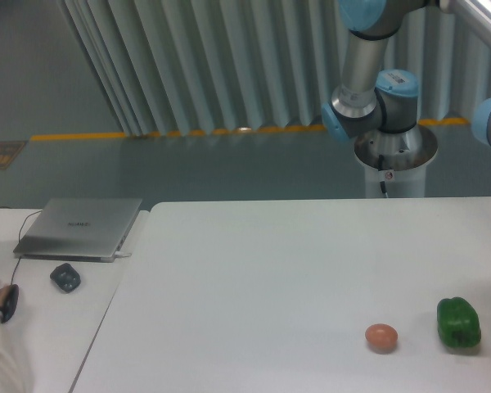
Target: Place the yellow pepper in a basket
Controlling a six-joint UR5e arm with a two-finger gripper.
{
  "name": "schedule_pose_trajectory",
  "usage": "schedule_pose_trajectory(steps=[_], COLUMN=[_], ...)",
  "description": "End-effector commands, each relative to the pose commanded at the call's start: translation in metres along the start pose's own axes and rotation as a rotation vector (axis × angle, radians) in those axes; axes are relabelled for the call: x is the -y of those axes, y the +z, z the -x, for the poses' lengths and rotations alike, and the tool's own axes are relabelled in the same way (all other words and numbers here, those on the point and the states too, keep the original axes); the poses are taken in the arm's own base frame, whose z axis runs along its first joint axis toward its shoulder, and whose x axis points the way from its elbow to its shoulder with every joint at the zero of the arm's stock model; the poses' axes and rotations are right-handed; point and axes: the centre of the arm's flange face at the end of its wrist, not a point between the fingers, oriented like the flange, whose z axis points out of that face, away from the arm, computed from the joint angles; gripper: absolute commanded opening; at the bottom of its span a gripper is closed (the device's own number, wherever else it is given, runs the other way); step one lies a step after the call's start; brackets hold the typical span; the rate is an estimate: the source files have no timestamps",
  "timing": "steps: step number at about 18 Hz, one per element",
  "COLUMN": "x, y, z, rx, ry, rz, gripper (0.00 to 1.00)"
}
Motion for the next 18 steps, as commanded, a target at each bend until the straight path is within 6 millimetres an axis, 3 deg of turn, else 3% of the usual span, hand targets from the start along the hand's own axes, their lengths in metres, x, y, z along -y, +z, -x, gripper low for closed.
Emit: schedule_pose_trajectory(steps=[6, 9, 10, 11, 12, 13, 18], x=[0.000, 0.000, 0.000, -0.001, 0.000, 0.000, -0.001], y=[0.019, 0.022, 0.023, 0.025, 0.025, 0.026, 0.029], z=[0.000, -0.001, -0.002, -0.003, -0.004, -0.004, -0.009], rx=[-0.007, -0.011, -0.014, -0.017, -0.017, -0.020, -0.028], ry=[-0.040, -0.042, -0.042, -0.042, -0.039, -0.039, -0.038], rz=[0.003, 0.004, 0.006, 0.007, 0.006, 0.008, 0.012], gripper=[0.35, 0.41, 0.45, 0.56, 0.88, 0.98, 0.99])
